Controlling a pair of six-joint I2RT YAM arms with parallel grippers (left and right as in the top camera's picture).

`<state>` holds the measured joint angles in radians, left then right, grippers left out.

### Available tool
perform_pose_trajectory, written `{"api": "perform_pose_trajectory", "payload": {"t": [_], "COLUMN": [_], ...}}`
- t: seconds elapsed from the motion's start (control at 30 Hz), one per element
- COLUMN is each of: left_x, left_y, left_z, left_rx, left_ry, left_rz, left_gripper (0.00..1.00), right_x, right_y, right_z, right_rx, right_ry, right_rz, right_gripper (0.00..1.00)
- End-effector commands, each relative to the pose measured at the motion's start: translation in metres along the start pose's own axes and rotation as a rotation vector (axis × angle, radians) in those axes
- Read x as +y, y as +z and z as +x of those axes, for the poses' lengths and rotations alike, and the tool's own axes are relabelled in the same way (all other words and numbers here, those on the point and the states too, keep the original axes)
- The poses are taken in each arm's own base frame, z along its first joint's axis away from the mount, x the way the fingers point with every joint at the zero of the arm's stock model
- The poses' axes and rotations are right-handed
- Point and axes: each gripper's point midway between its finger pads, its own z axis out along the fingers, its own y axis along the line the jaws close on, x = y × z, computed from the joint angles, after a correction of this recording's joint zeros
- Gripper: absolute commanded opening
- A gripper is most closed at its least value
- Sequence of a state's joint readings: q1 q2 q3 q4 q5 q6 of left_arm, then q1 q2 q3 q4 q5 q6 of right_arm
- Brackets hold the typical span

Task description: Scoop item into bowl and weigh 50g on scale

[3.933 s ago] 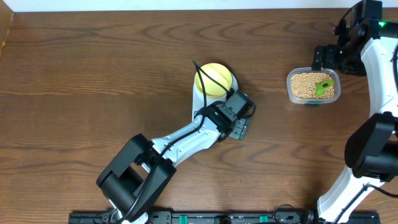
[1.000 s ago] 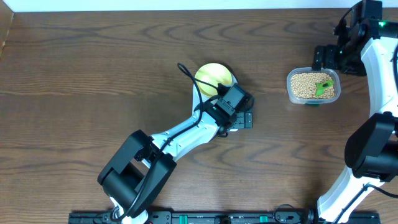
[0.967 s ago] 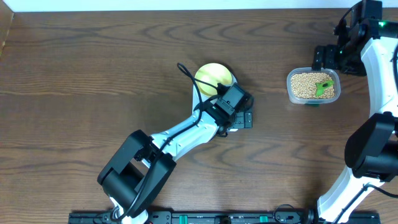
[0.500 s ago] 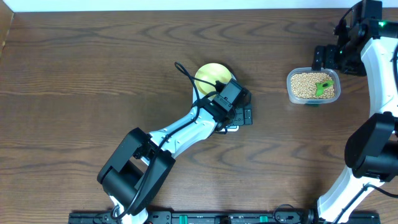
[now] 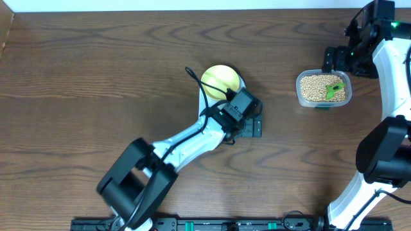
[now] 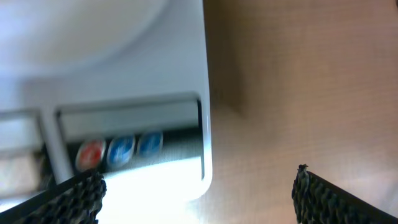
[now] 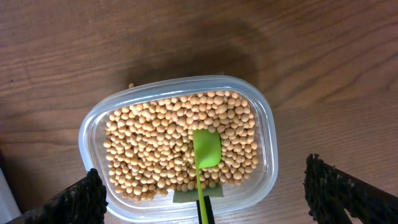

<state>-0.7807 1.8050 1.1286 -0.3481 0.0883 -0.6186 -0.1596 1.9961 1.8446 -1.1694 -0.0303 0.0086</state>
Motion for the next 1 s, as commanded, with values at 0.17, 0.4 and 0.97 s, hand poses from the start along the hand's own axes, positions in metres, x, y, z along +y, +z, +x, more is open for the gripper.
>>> {"api": "perform_pose_trajectory", "payload": {"t": [0.17, 0.4, 0.97], "left_x": [0.002, 0.001, 0.074], "left_y": [-0.089, -0.096, -0.099], "left_z": [-0.024, -0.026, -0.056], "left_rx": [-0.133, -0.149, -0.233], "left_ry": [0.051, 0.061, -0.05], "left_rz": [0.04, 0.049, -0.196], "left_gripper": [0.98, 0.98, 0.98], "right_x": [-0.003, -0.003, -0.003], "right_y": [-0.001, -0.001, -0.001], "right_z": [-0.001, -0.001, -0.001], "right_rx": [-0.003, -0.003, -0.003], "right_ry": [0.007, 0.007, 0.007], "right_rz": [-0.003, -0.003, -0.003], "right_gripper": [0.99, 0.99, 0.99]}}
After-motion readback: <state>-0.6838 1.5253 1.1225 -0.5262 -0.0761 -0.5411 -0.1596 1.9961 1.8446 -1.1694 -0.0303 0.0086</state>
